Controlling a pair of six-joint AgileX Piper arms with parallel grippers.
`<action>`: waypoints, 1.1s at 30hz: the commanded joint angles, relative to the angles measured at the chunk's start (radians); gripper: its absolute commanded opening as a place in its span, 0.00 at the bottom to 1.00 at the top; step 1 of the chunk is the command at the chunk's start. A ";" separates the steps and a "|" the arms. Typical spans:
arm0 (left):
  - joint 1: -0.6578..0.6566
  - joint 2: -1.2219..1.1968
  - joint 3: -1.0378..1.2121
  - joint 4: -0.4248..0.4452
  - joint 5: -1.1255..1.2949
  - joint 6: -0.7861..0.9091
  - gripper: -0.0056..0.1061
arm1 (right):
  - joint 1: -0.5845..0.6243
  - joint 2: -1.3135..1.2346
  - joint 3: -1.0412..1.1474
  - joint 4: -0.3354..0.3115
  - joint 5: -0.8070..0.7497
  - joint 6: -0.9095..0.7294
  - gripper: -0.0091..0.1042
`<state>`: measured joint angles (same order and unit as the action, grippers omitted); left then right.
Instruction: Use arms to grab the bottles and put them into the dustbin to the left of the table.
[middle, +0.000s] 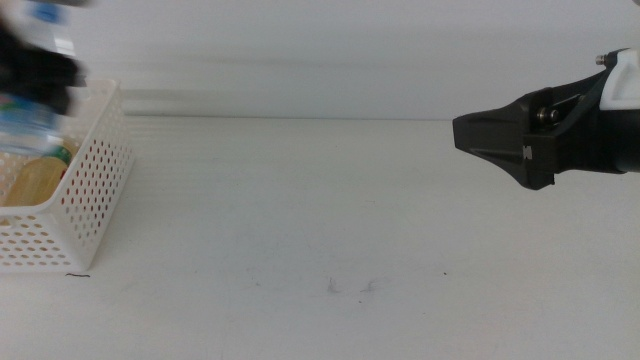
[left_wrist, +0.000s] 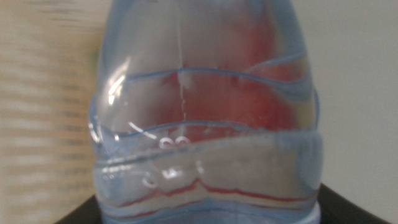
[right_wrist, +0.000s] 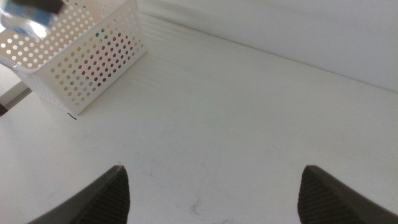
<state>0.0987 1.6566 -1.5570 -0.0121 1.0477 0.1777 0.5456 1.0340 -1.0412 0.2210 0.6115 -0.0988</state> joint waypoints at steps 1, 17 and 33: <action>0.074 0.020 -0.023 -0.060 -0.063 0.080 0.03 | 0.002 -0.010 0.001 -0.010 -0.005 -0.002 0.76; 0.150 0.274 -0.023 -0.168 -0.130 0.138 0.55 | 0.002 -0.010 0.001 -0.010 -0.005 -0.002 0.76; -0.008 -0.063 -0.044 -0.155 0.095 0.008 0.89 | 0.002 -0.010 0.001 -0.010 -0.005 -0.002 0.76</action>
<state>0.1247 1.6627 -1.6310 -0.1523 1.1585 0.1888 0.5456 1.0340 -1.0412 0.2187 0.6115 -0.0988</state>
